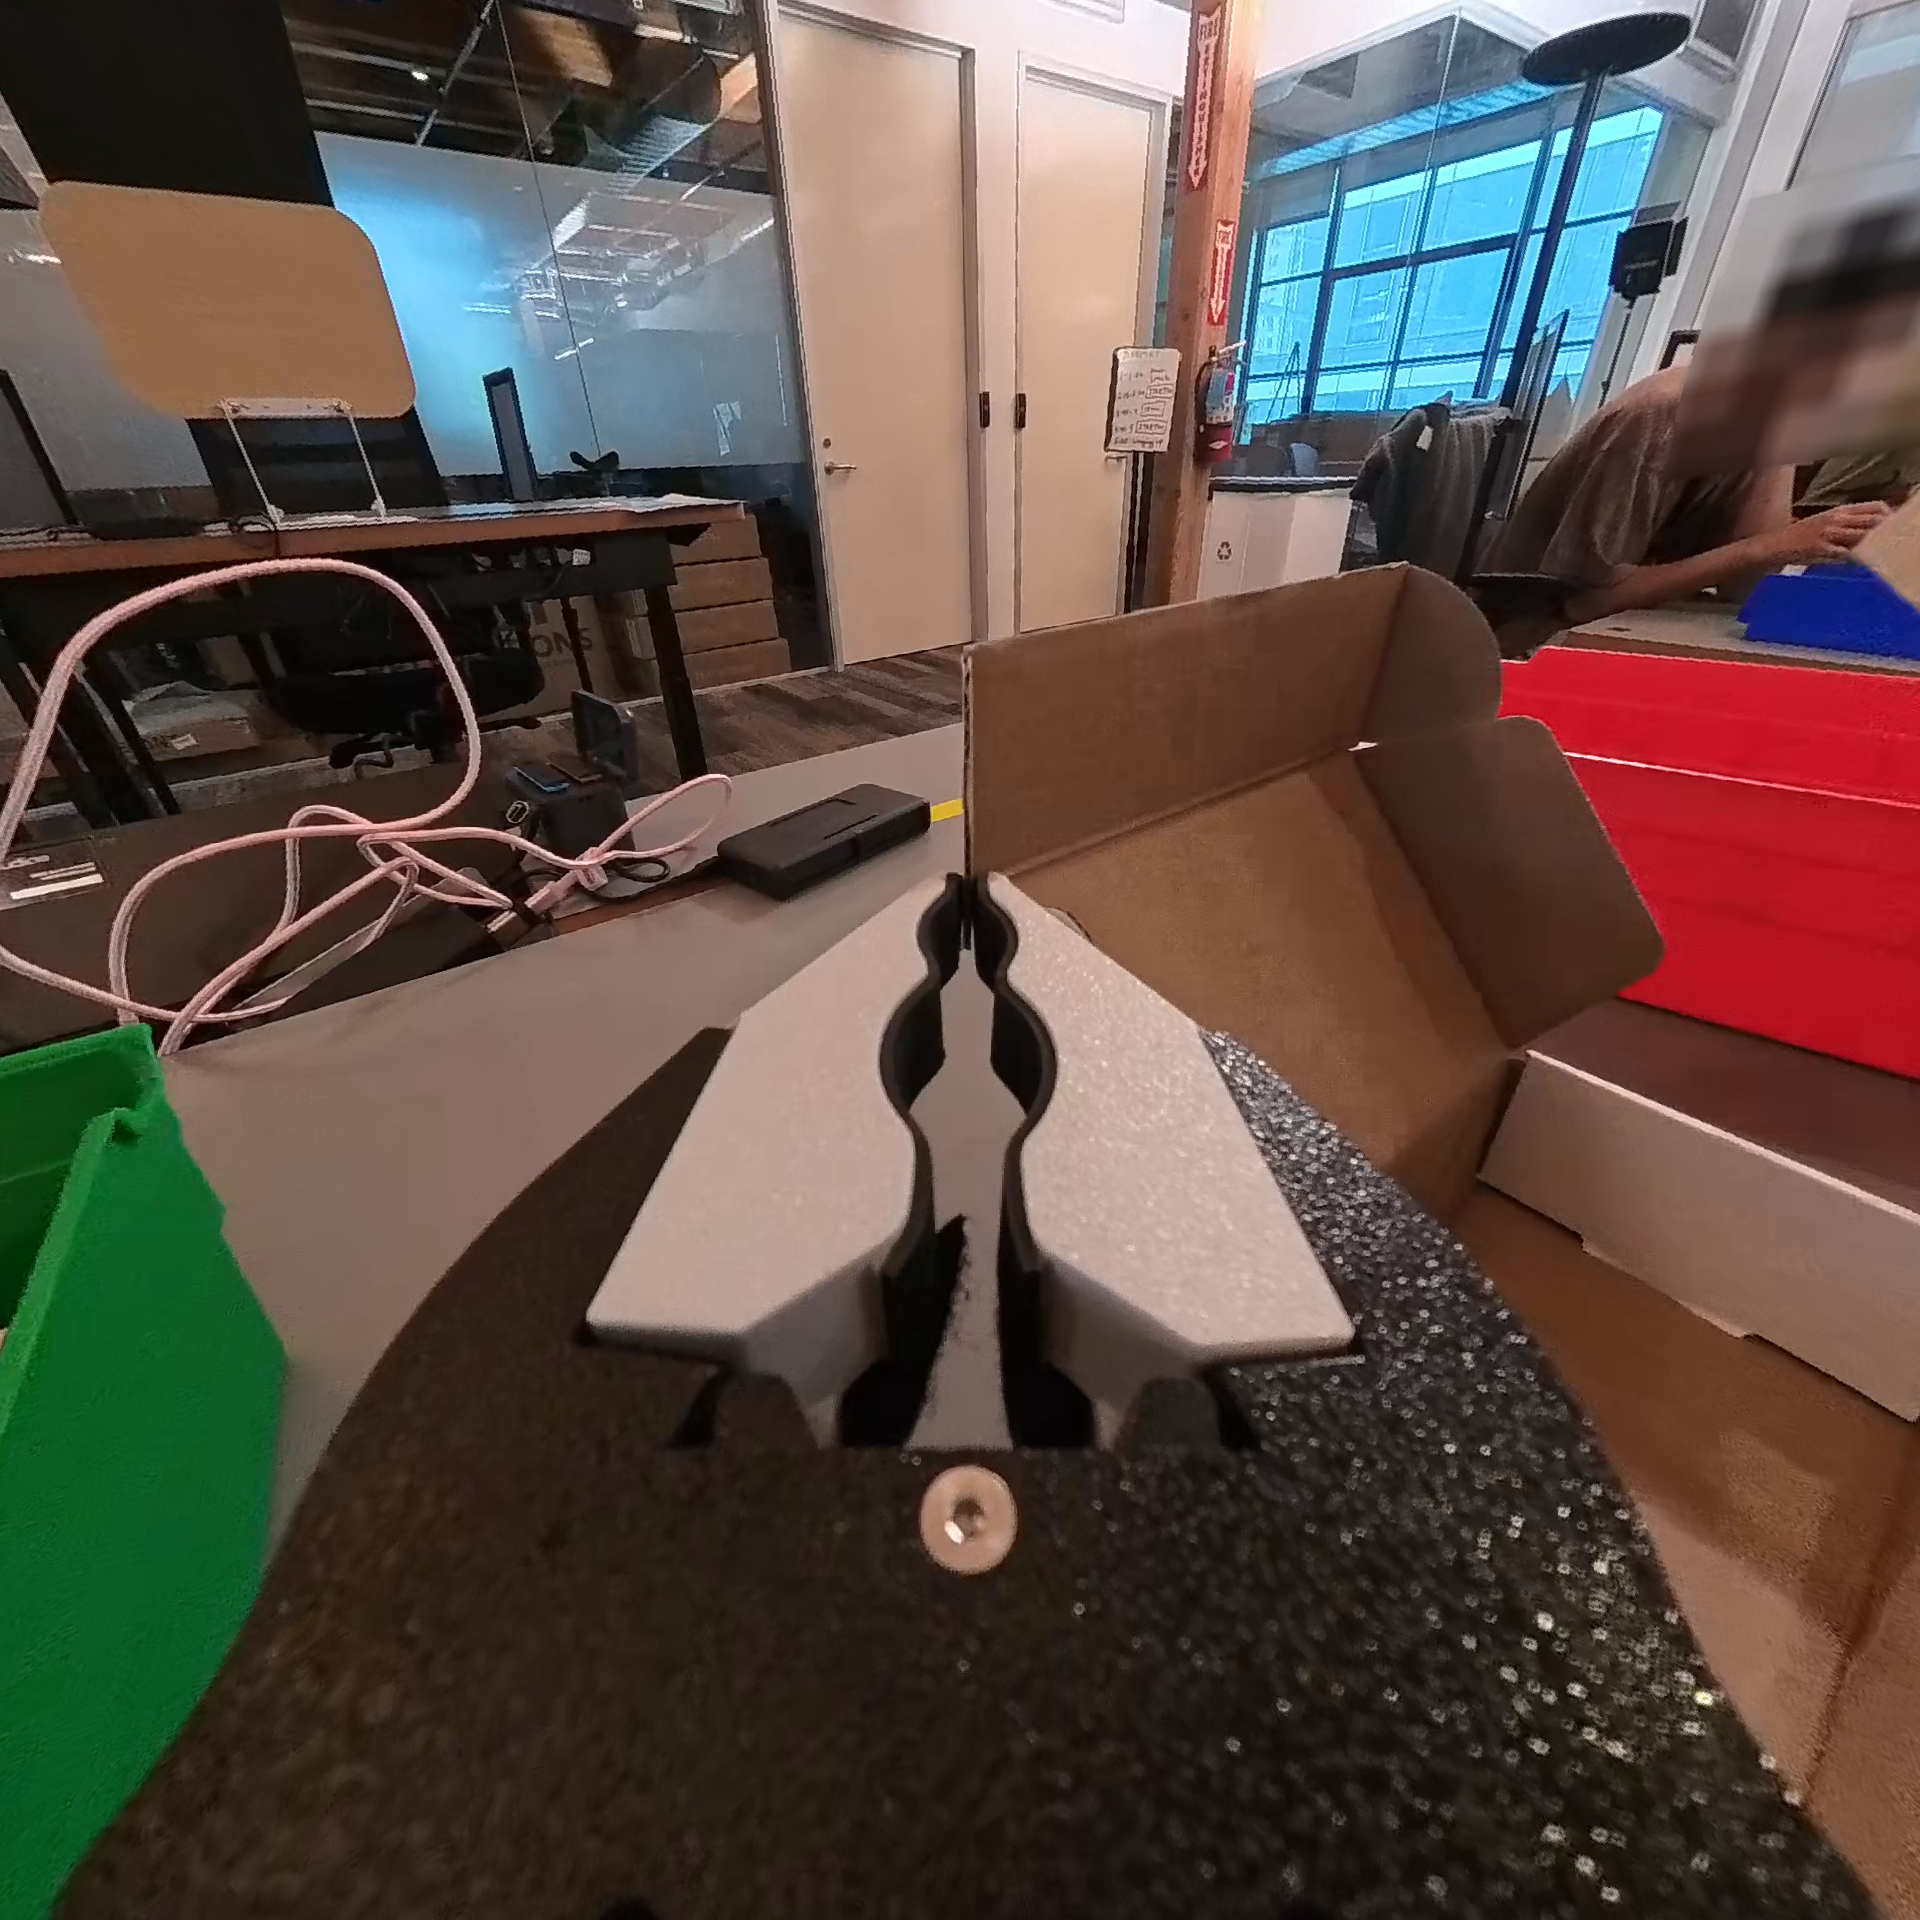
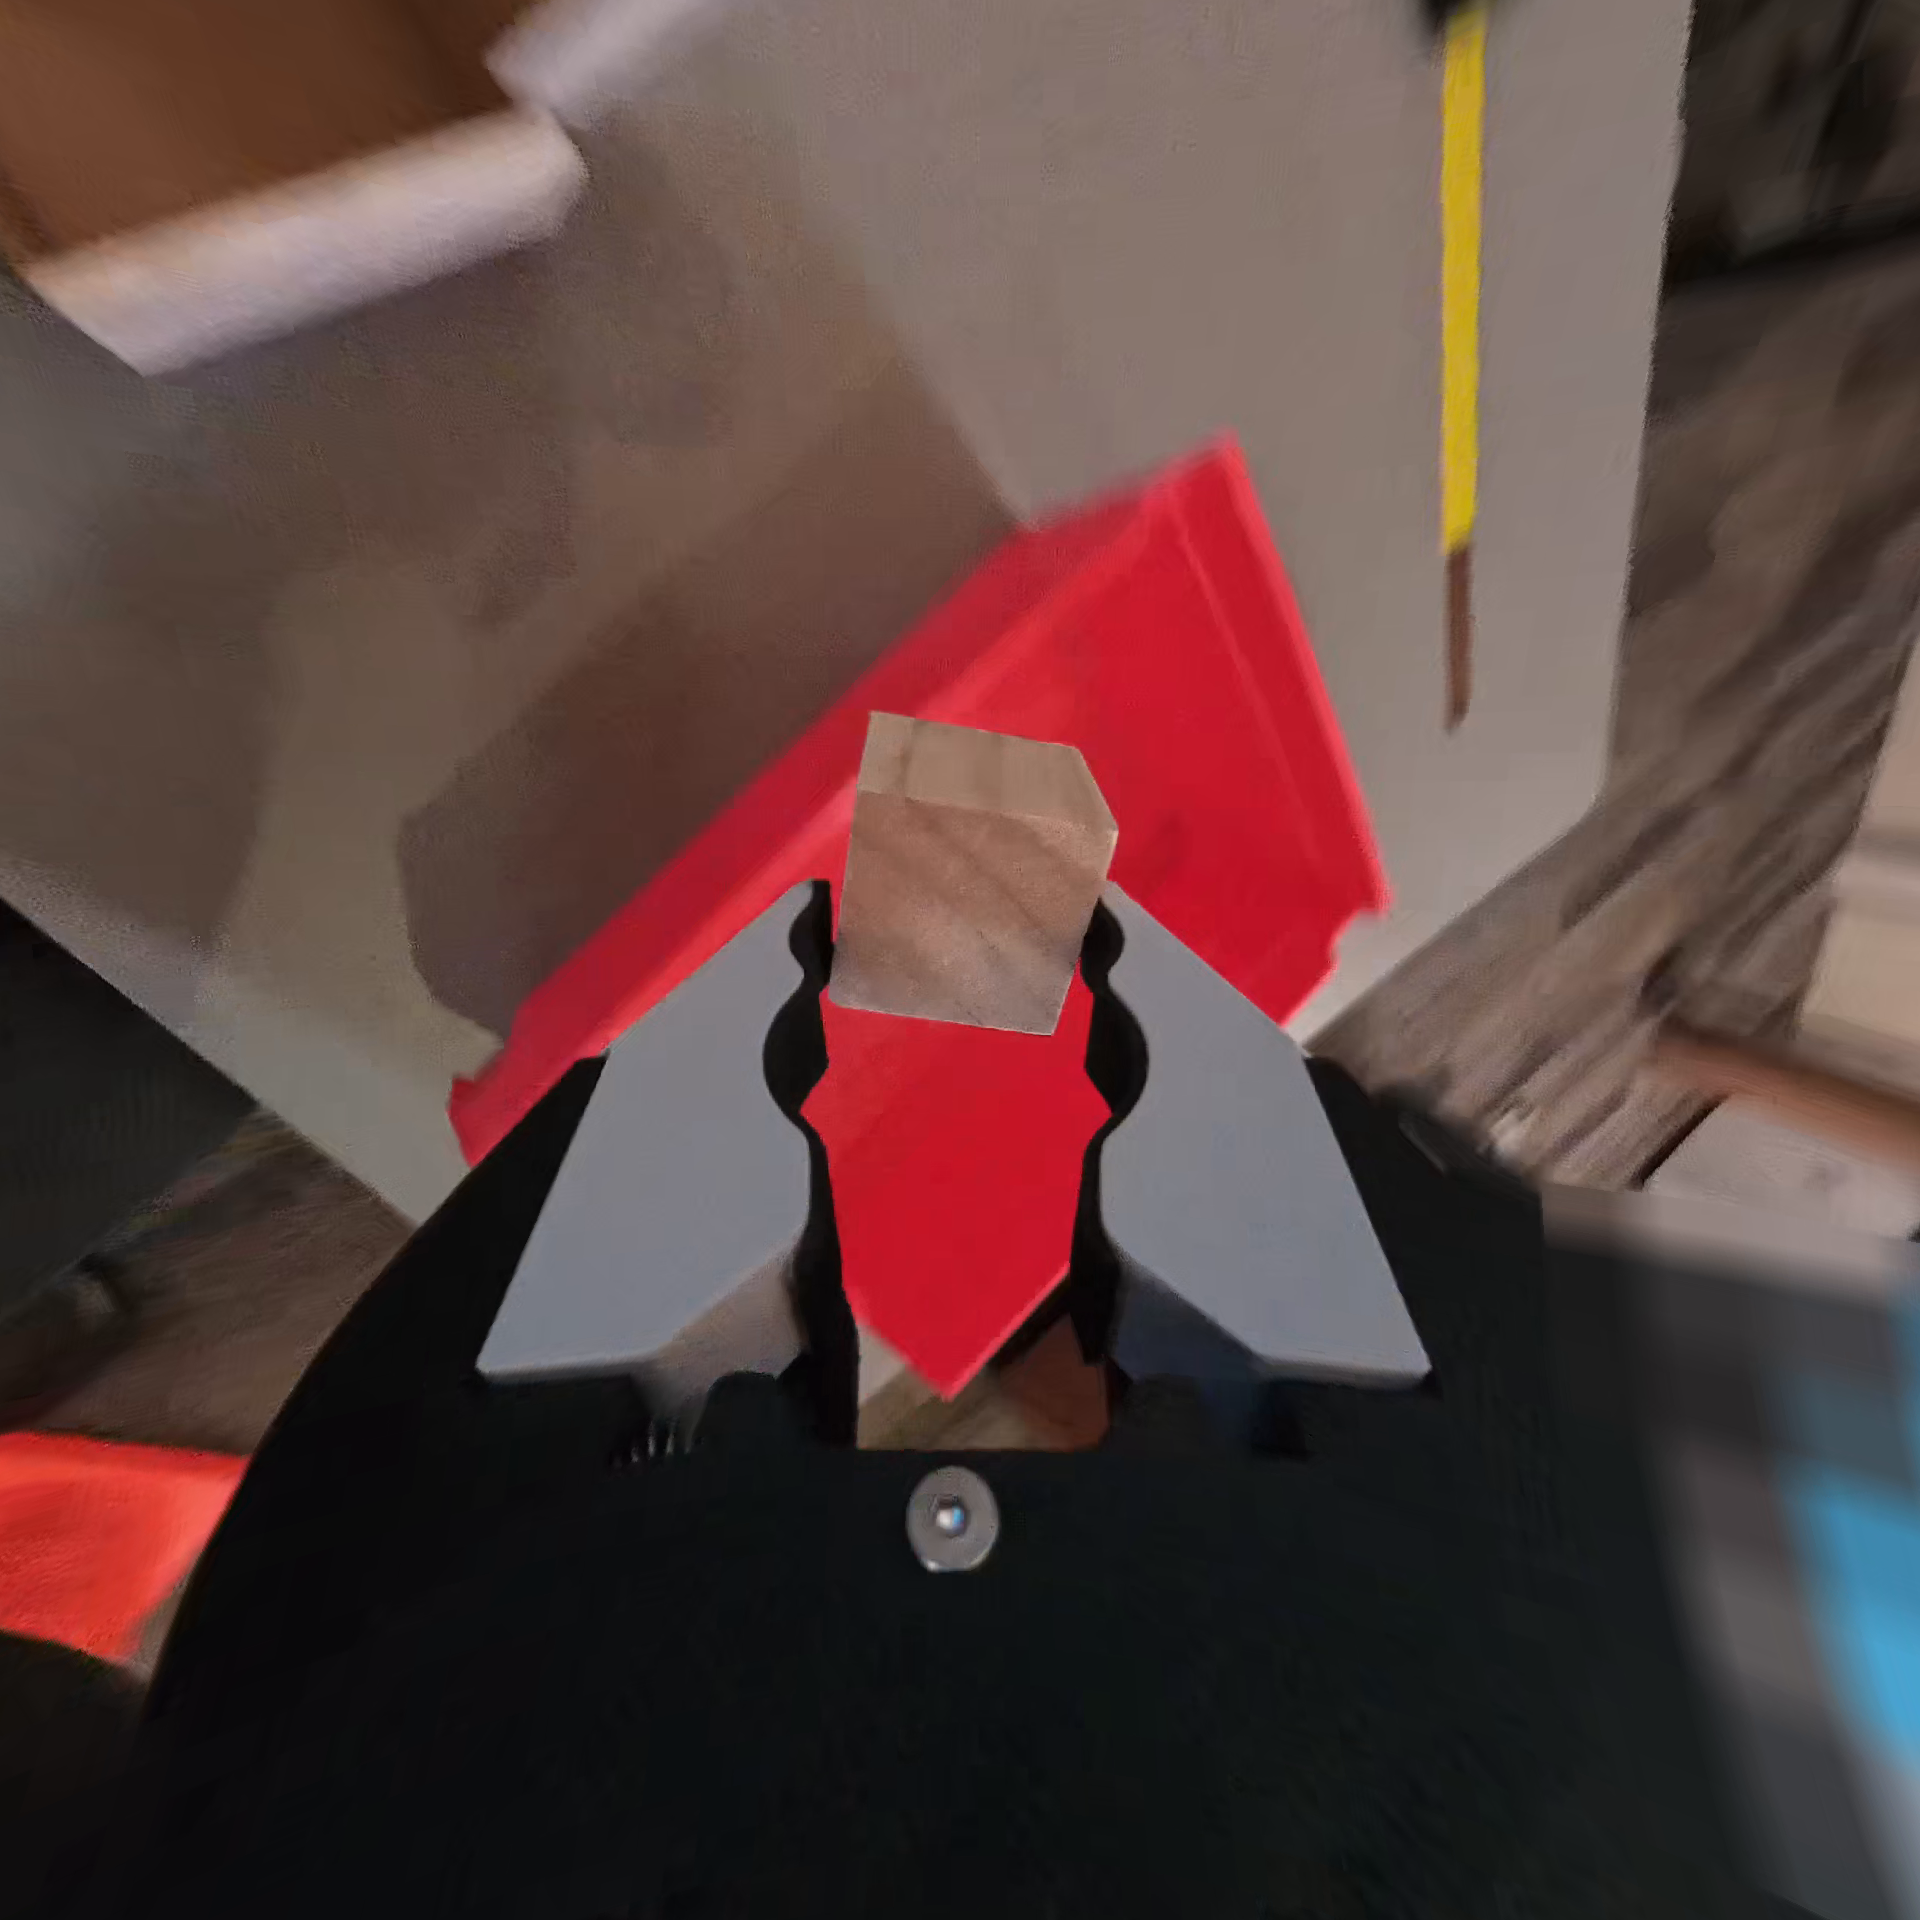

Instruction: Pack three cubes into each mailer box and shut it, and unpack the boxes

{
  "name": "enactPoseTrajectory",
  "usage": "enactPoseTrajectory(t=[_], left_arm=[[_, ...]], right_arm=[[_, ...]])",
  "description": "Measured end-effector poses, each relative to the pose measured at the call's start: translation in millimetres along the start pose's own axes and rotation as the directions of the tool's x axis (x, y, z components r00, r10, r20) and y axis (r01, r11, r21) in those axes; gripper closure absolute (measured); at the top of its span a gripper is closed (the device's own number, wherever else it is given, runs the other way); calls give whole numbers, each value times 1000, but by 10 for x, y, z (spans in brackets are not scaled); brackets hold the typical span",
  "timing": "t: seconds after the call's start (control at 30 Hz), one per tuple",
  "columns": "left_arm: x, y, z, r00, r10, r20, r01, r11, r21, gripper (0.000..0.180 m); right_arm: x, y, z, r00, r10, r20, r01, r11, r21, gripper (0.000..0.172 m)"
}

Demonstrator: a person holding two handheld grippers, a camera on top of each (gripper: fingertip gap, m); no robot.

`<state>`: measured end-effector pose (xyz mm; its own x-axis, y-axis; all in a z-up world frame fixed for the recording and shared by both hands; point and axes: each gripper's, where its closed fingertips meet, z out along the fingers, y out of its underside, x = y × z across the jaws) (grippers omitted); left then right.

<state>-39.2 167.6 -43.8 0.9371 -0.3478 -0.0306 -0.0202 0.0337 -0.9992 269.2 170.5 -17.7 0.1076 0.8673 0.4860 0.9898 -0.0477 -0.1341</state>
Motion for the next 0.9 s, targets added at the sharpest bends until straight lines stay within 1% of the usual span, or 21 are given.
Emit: enactPoseTrajectory(t=[0.03,0.1,0.13,0.2,0.23,0.33,0.4,0.5,0.6,0.67,0.73,0.8,0.83,0.87,0.9], left_arm=[[0,-1,0,1000,-2,-1,2,1000,0,180],[5,-6,-1,1000,-1,-3,1,1000,2,180],[8,-9,-3,1000,0,-3,0,1000,3,180],[13,-11,-3,1000,1,-5,-1,1000,4,180],[13,-15,-5,1000,-1,-6,1,1000,5,180],[14,-17,-8,1000,-2,-10,2,1000,6,180],[12,-12,-7,1000,0,-10,0,1000,5,180],[6,-5,-6,1000,-1,-11,1,1000,2,180],[9,-5,-6,1000,-2,-13,2,1000,3,180],[13,-6,-6,1000,-2,-14,2,1000,4,180],[17,-8,-6,1000,-1,-16,2,1000,5,180],[25,-13,-9,1000,-1,-18,1,1000,7,180],[31,-20,-11,1000,0,-19,0,1000,9,180],[39,-27,-14,1000,2,-20,-2,1000,11,180],[47,-36,-18,1000,6,-20,-6,1000,13,180]], right_arm=[[75,255,50,997,79,20,-78,996,-49,124],[129,751,183,967,245,66,-232,959,-164,124],[119,994,255,940,331,78,-306,923,-234,124],[71,1438,392,865,498,57,-444,815,-373,125],[30,1583,468,828,557,60,-489,771,-409,125],[-138,1830,699,718,690,91,-576,662,-479,125],[-261,1978,833,688,721,81,-573,609,-549,125],[-462,2058,1005,644,757,106,-562,563,-606,125],[-550,2090,1107,611,784,107,-582,537,-610,125],[-569,2119,1122,608,789,92,-592,528,-609,124],[-579,2139,1044,629,776,54,-586,518,-623,106],[-499,2106,844,679,733,-29,-588,520,-620,100],[-415,2022,716,706,704,-78,-602,539,-590,100],[-322,1871,578,729,673,-121,-619,573,-537,100],[-232,1645,445,761,632,-149,-618,634,-465,102]])
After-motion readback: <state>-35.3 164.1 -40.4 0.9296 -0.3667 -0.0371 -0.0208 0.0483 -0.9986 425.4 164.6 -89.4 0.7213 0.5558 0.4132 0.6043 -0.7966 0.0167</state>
